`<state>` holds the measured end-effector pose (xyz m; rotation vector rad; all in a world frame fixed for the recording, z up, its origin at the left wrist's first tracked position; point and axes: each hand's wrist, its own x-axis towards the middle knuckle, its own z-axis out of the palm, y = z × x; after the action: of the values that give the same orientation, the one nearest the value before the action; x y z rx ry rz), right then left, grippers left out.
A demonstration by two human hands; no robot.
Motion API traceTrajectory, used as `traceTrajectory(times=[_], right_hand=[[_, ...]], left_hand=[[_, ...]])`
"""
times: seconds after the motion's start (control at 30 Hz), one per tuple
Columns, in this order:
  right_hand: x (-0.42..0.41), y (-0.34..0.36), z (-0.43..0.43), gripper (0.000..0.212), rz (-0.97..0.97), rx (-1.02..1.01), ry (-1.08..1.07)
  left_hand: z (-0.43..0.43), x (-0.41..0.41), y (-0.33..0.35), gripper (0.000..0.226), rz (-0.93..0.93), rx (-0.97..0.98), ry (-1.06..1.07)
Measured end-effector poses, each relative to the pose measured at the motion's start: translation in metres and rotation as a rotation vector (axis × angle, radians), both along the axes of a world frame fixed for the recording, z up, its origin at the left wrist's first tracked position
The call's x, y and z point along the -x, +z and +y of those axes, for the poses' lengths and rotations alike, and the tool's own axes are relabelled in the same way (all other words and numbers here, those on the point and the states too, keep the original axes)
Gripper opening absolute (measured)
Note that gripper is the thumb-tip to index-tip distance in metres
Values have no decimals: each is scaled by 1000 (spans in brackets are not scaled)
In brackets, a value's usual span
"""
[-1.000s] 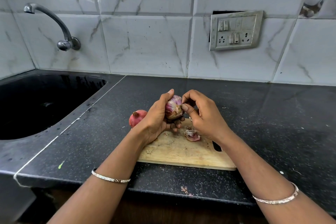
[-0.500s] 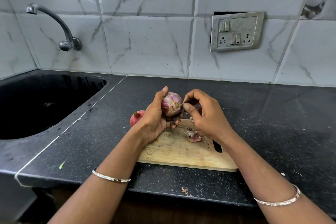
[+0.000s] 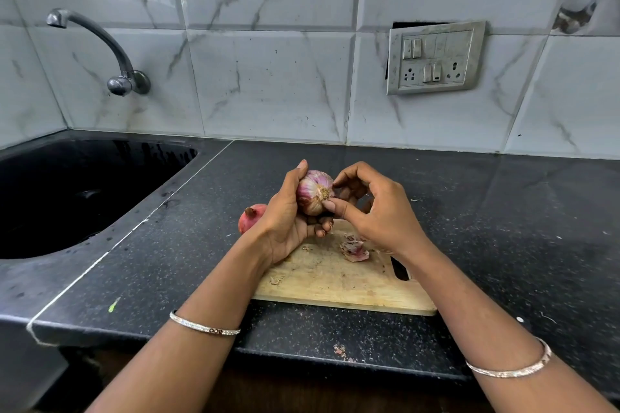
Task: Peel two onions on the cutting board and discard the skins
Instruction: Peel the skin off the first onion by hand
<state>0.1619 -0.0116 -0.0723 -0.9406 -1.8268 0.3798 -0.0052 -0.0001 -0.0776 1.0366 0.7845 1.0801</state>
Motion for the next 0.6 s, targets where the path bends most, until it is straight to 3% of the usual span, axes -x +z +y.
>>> traceTrajectory(times=[0.2,0.6], right_hand=[[1,-3,3,10,-51,11,4],[-4,-4,6,9,-149,47,32]], left_hand=[[2,0,-1,66,20,4,7],[0,-2,-1,67,-4,-13,14]])
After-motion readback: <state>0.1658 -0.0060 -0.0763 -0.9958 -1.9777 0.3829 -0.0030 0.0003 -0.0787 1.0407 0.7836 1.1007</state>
